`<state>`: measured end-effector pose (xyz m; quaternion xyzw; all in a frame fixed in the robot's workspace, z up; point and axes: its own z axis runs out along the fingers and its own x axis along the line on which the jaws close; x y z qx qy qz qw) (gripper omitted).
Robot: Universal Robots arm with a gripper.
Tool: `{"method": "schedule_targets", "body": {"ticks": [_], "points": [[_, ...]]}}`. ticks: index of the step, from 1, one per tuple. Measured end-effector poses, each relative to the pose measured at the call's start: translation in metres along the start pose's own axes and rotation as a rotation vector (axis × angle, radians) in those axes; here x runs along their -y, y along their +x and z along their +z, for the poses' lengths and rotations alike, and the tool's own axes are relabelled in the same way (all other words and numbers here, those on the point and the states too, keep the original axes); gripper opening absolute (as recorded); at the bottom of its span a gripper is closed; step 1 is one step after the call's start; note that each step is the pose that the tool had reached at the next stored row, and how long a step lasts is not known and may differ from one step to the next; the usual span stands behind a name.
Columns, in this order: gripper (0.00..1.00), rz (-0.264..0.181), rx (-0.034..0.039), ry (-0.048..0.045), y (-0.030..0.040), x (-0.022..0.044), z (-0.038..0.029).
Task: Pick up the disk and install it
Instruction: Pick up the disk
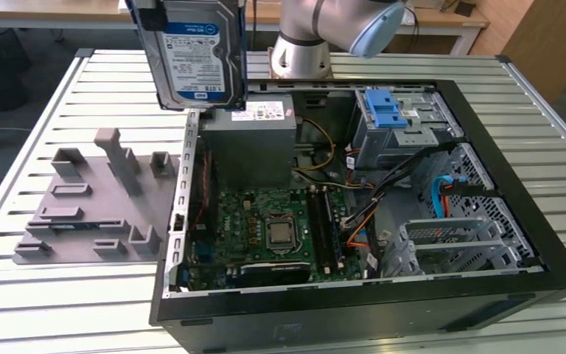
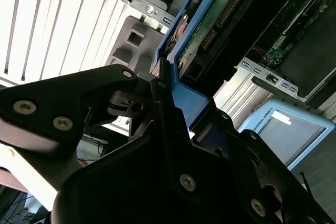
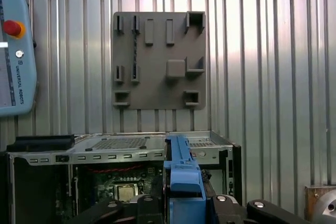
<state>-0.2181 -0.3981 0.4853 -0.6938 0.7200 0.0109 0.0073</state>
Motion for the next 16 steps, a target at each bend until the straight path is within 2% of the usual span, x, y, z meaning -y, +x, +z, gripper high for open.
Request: {"method": "schedule_targets", "body": {"ticks": [3, 6, 12, 16], "points": [[0.36, 0.0, -0.0005, 0.0, 0.0035, 0.0027, -0.0001], [0.36, 0.0, -0.0007, -0.0001, 0.0049, 0.0102, -0.0001], [0.36, 0.0, -0.0007, 0.0, 0.0057, 0.0357, -0.0002], [0.36, 0.0, -0.0007, 0.0, 0.0057, 0.05, -0.0002]]}}
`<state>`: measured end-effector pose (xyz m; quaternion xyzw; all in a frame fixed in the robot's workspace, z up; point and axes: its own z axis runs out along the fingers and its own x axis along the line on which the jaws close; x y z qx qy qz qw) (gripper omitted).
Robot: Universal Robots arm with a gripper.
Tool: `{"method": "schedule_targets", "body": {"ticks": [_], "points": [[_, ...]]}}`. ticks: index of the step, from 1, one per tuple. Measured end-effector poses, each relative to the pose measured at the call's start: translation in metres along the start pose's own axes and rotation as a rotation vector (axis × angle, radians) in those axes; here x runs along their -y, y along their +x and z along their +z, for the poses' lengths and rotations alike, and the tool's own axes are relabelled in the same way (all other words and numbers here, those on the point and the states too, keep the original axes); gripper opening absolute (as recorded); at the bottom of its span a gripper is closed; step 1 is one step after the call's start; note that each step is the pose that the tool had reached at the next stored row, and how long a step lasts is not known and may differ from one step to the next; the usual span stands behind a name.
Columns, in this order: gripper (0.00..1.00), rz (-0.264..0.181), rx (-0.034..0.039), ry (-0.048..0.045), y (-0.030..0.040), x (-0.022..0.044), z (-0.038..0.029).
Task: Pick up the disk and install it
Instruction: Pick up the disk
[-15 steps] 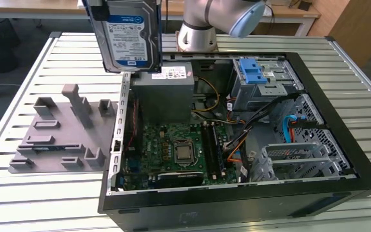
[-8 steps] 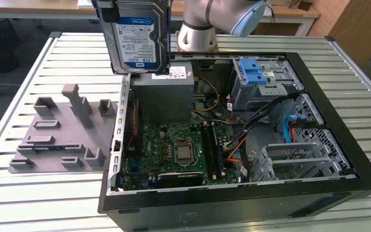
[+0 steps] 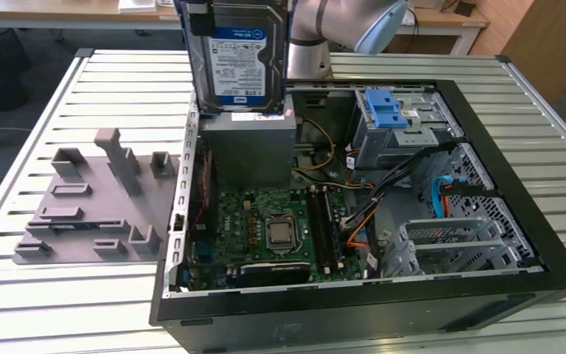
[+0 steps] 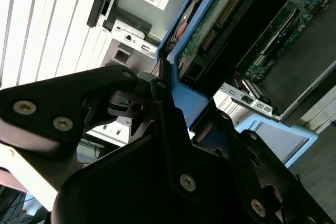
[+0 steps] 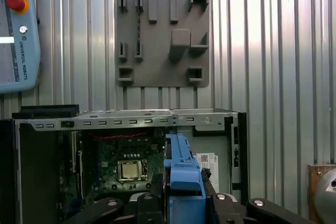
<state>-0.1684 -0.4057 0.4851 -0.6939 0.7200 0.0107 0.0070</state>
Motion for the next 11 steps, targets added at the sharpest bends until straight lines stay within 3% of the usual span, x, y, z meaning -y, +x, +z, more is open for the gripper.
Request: {"method": "schedule_targets", "body": {"ticks": [11], "points": [[0.36, 0.0, -0.0001, 0.0, -0.0004, 0.0269, 0.0]]}}
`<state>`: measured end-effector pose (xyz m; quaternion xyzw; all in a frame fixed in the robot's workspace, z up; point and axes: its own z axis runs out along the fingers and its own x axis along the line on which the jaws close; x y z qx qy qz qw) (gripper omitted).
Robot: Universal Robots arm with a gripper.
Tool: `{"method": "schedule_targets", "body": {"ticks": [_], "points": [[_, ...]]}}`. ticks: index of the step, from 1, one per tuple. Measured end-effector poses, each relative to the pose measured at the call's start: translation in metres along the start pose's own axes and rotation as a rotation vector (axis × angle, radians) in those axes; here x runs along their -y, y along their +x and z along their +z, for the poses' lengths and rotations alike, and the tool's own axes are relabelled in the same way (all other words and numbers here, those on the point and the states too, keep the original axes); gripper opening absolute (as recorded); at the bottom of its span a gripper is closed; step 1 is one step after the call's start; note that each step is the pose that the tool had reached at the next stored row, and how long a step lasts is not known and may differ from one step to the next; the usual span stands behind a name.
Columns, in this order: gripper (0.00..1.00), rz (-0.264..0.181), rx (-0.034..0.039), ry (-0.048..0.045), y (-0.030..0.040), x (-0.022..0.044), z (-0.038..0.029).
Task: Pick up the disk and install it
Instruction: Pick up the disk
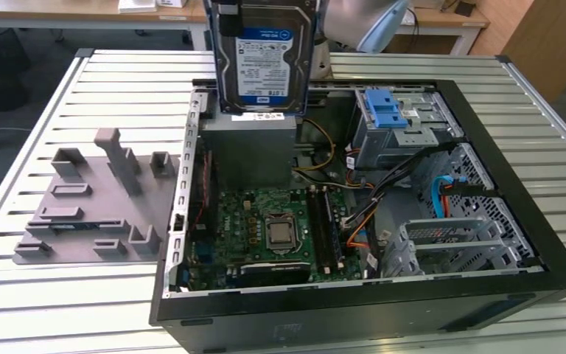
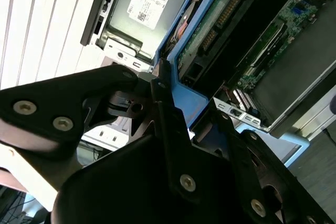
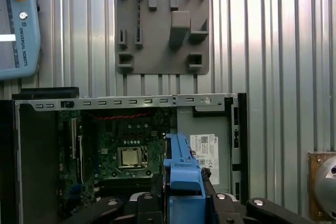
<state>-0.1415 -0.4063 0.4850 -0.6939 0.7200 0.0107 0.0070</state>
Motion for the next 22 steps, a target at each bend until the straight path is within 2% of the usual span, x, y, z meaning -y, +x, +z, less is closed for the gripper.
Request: {"method": "schedule_targets", "body": {"ticks": [4, 11, 14, 17, 22], "points": [[0.36, 0.0, -0.0002, 0.0, 0.0022, 0.0037, 0.0001], [0.36, 0.0, -0.0002, 0.0, 0.016, 0.0067, 0.0], [0.36, 0.0, -0.0003, 0.0, 0.0198, 0.0071, -0.0002], [0.36, 0.0, 0.0027, 0.0, 0.0209, 0.0071, -0.0002], [0.36, 0.0, 0.0033, -0.0001, 0.0209, 0.0072, -0.0002]]}}
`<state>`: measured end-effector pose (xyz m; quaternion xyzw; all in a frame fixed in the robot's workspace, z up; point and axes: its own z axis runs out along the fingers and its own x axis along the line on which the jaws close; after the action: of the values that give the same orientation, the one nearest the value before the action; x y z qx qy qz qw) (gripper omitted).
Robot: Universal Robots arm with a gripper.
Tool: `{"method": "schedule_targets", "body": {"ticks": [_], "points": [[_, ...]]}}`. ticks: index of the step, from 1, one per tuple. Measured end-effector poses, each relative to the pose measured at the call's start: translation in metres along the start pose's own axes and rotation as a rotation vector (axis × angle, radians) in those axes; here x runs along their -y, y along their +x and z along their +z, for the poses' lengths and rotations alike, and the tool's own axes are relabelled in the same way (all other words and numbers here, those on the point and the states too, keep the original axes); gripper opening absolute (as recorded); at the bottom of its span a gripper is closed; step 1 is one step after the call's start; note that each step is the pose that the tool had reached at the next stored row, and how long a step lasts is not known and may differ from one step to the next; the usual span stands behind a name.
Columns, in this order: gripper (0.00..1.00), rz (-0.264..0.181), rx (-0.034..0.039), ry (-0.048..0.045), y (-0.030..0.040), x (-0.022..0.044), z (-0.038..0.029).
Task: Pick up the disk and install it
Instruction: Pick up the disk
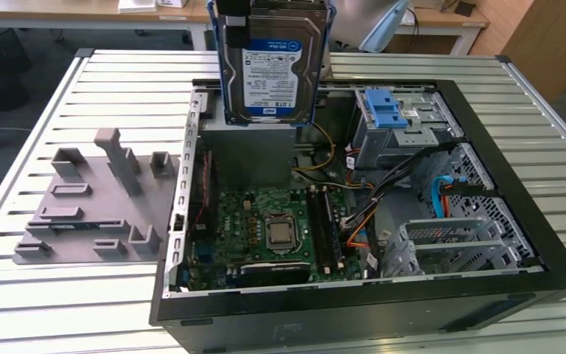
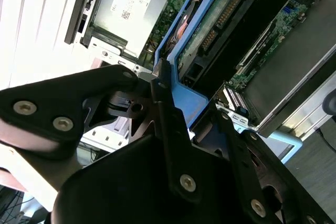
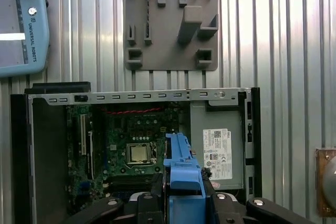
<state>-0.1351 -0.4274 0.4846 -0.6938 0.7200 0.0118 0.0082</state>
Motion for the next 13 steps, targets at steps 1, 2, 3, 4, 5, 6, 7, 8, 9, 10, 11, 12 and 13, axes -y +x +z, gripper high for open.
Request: {"method": "schedule_targets", "body": {"ticks": [1, 2, 3, 4, 5, 6, 7, 8, 9, 10, 11, 12, 13], "points": [[0.36, 0.0, 0.0, 0.0, 0.0, 0.0, 0.0], [0.36, 0.0, 0.0001, 0.0, 0.0, 0.0, 0.0], [0.36, 0.0, 0.0001, 0.0, 0.0, 0.0, 0.0], [0.36, 0.0, 0.0002, 0.0, 0.0, 0.0, 0.0], [0.36, 0.0, 0.0003, 0.0, 0.0, 0.0, 0.0], [0.36, 0.0, 0.0004, -0.0001, 0.0, 0.0, 0.0], [0.36, 0.0, 0.0004, -0.0001, 0.0, 0.0, 0.0], [0.36, 0.0, 0.0005, 0.0, 0.0, 0.0, 0.0], [0.36, 0.0, 0.0005, 0.0, 0.0001, 0.0003, 0.0], [0.36, 0.0, 0.0005, -0.0001, 0.0001, 0.0018, 0.0], [0.36, 0.0, 0.0005, 0.0, 0.0001, 0.0049, 0.0], [0.36, 0.0, 0.0005, 0.0, 0.0001, 0.0084, -0.0001], [0.36, 0.0, 0.0005, -0.0001, -0.0001, 0.0124, -0.0001]]}}
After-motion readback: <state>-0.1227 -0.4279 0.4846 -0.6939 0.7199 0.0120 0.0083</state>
